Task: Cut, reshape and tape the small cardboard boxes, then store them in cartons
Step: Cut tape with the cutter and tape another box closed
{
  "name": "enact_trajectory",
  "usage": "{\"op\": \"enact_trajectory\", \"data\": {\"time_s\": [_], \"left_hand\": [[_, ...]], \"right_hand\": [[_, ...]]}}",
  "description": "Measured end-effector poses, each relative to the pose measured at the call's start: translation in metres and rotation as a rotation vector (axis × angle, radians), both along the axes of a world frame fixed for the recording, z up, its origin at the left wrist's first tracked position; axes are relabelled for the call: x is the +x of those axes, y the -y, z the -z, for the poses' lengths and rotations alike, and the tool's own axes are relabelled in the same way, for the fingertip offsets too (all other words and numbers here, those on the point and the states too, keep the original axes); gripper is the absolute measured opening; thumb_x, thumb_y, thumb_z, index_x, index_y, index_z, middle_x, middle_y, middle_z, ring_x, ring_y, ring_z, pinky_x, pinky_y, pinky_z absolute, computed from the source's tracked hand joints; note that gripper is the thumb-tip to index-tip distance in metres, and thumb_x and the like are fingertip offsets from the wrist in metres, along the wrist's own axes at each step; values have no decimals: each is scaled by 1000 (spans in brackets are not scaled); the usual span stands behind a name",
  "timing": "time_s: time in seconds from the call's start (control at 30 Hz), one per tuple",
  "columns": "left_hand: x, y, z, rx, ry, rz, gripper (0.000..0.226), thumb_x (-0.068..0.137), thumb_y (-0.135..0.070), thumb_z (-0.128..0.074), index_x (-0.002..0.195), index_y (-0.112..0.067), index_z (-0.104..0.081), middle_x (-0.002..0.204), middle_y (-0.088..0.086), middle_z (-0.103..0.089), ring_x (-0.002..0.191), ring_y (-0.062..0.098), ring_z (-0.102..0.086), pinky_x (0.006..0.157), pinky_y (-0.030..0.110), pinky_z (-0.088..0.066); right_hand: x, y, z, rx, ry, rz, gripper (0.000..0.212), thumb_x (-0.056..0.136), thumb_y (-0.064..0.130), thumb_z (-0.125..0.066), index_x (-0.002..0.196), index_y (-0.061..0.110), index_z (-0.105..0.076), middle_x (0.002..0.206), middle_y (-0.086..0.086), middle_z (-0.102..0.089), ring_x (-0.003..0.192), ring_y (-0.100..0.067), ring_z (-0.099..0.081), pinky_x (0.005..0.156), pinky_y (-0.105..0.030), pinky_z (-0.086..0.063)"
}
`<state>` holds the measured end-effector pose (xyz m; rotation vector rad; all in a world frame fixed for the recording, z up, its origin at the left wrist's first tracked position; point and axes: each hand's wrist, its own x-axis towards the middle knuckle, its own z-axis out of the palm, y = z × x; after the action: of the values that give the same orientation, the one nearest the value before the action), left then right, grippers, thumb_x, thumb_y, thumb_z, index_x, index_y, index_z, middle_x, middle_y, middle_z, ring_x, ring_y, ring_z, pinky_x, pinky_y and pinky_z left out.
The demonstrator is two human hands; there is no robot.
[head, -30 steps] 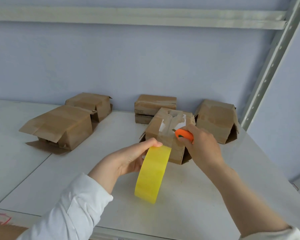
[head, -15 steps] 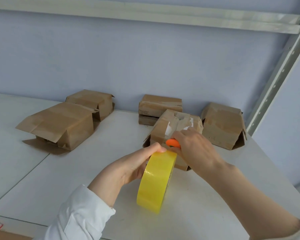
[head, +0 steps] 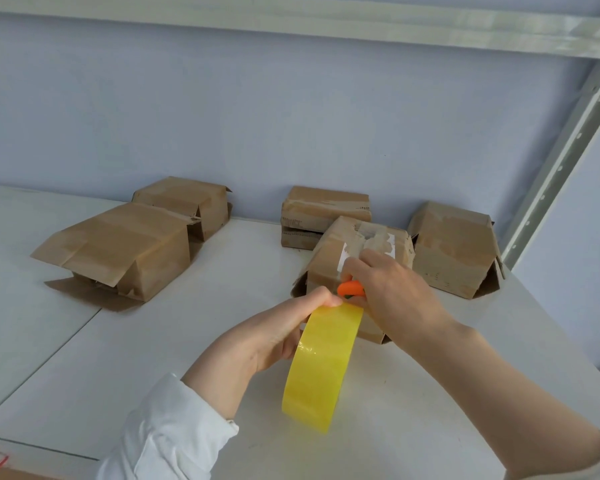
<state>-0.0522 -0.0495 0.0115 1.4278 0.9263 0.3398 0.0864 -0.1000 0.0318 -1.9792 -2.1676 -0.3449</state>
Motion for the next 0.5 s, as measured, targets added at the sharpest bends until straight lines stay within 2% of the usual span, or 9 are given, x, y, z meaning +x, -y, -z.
{"op": "enact_trajectory", "data": {"time_s": [0.03,0.1,0.13,0.3,0.4,0.5], "left_hand": [[1,1,1,-71,1,-17,31,96,-17,-46,66,-10,-51,68,7,-52,44,-5,-55,46,4,-40],[-8,9,-4,-136,27,67,24,92,-37,-47,86,-18,-60,82,4,-61,65,6,-62,58,13,-48],[-13,12,-2,-151,39,75,26,90,-42,-47,92,-21,-61,85,2,-63,70,9,-62,60,16,-50],[-13,8,-1,-125,10,79,27,89,-44,-45,93,-22,-60,88,1,-62,74,12,-61,66,19,-50],[-15,6,2,-105,-19,93,31,88,-46,-46,96,-19,-59,91,4,-60,79,16,-59,75,24,-47],[-16,4,3,-90,-31,93,33,88,-47,-47,96,-18,-61,88,3,-64,78,16,-61,77,24,-47]], "right_hand": [[0,-1,0,2,-2,4,27,94,20,-54,120,19,-48,112,-1,-46,105,-19,-48,73,-27,-43],[0,0,-1,-2,-12,7,26,95,21,-53,120,19,-50,112,-1,-47,105,-19,-48,72,-26,-40],[1,0,0,-9,-16,7,26,95,21,-53,121,19,-50,112,-1,-47,105,-20,-48,71,-25,-39],[5,12,-6,-21,-45,35,23,96,23,-51,119,22,-53,111,0,-48,101,-18,-48,72,-26,-41],[11,17,-5,-10,-38,45,19,94,20,-53,113,19,-57,107,0,-51,101,-19,-47,68,-25,-34],[22,25,-1,-26,4,63,16,91,15,-56,104,22,-61,97,5,-48,95,-14,-43,66,-21,-32]]}}
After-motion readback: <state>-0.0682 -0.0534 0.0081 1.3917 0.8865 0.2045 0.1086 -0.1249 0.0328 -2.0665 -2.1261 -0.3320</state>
